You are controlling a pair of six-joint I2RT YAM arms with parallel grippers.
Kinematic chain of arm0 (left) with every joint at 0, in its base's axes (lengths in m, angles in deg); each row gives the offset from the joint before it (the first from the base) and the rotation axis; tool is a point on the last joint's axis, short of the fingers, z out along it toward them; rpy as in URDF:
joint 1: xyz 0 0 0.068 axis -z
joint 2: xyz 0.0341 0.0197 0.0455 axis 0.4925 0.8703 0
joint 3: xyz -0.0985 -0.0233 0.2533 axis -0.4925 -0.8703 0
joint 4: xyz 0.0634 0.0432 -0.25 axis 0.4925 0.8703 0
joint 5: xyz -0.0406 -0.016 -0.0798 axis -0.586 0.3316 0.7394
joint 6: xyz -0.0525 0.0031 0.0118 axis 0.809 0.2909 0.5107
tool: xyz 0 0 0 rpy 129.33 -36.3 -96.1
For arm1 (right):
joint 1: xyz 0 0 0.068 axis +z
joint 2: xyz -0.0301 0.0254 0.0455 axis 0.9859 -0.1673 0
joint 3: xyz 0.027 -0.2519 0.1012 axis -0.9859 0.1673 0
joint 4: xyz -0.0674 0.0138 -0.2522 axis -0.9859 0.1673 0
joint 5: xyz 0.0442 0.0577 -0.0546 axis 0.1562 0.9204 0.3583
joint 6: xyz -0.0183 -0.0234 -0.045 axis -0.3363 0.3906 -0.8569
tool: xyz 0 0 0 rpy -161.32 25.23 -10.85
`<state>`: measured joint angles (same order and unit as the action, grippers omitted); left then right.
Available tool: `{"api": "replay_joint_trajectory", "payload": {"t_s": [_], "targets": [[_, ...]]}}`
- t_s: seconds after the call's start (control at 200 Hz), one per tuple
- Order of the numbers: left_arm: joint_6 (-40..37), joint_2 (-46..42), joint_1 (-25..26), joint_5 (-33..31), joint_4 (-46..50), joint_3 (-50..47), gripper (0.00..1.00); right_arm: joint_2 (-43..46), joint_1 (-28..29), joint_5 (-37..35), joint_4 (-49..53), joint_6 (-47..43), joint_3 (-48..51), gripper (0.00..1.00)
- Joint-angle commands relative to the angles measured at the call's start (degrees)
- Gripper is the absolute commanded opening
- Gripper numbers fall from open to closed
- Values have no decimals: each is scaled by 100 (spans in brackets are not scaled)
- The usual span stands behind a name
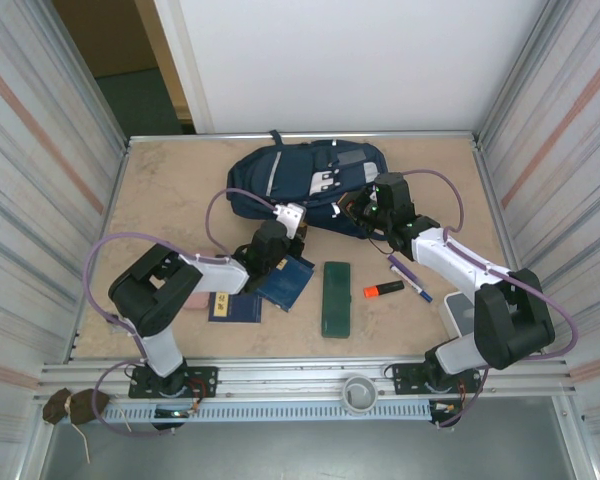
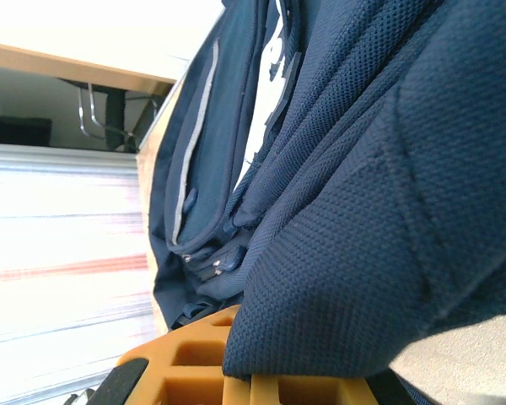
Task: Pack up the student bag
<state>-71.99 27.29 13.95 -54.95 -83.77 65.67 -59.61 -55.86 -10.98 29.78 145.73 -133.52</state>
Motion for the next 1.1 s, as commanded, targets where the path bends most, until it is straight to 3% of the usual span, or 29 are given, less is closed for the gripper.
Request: {"api": "replay_joint_trajectory", "payload": {"t_s": [0.0, 0.055, 0.496, 0.807, 1.007, 1.097], "targets": [[71, 61, -48, -198, -141, 53, 10, 50, -14, 299, -366, -17, -200, 0], [108, 4, -65, -284, -185, -47, 0, 50, -108, 394, -310, -69, -203, 0], [116, -881, -763, 236, 474, -710, 0, -281, -1238, 1242, 877, -1452, -383, 0], [39, -1394, -1119, 1143, 1715, -645, 0, -1106, -1828, 1537, 1219, -2025, -1001, 0], [176, -1059, -680, 1596, 2680, 404, 0, -1811, -1970, 1602, 1215, -2072, -1663, 13], [419, -836, -493, 1448, 3114, 961, 0, -2070, -2117, 1745, 1410, -2115, -1983, 31]]}}
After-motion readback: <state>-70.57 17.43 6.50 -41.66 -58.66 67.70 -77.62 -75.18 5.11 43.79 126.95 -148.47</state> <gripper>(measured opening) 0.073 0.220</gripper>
